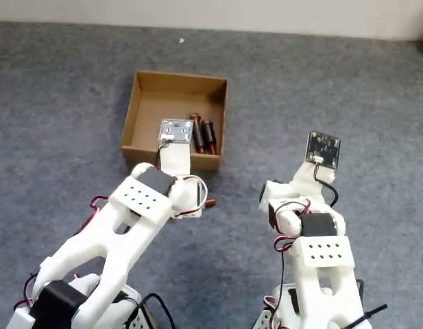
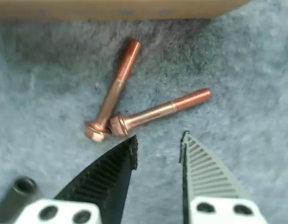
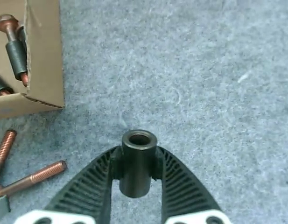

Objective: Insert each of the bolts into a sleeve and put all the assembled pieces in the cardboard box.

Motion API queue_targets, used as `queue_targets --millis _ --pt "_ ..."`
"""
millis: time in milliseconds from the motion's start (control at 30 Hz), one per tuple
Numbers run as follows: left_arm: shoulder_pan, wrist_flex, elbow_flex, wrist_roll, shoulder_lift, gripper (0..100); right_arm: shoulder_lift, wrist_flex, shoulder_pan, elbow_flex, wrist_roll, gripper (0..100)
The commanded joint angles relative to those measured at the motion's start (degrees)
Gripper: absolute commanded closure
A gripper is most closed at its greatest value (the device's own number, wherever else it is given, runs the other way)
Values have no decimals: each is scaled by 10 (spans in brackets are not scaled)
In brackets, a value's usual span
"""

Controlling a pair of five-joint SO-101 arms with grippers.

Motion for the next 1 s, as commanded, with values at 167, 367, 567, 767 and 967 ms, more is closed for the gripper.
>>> queue_targets --millis 167,367,567,767,967 --pt "11 -9 -24 258 0 774 -16 -18 7 -8 -6 995" --pt "11 -10 -3 281 0 627 -16 -18 7 -8 -6 995" --pt "-25 -31 -3 279 42 684 -16 -18 6 -7 -6 995" --pt "-29 -33 -51 279 149 675 -16 -18 6 -7 -6 995" --pt "-51 -33 -85 287 204 670 -16 -18 6 -7 -6 995"
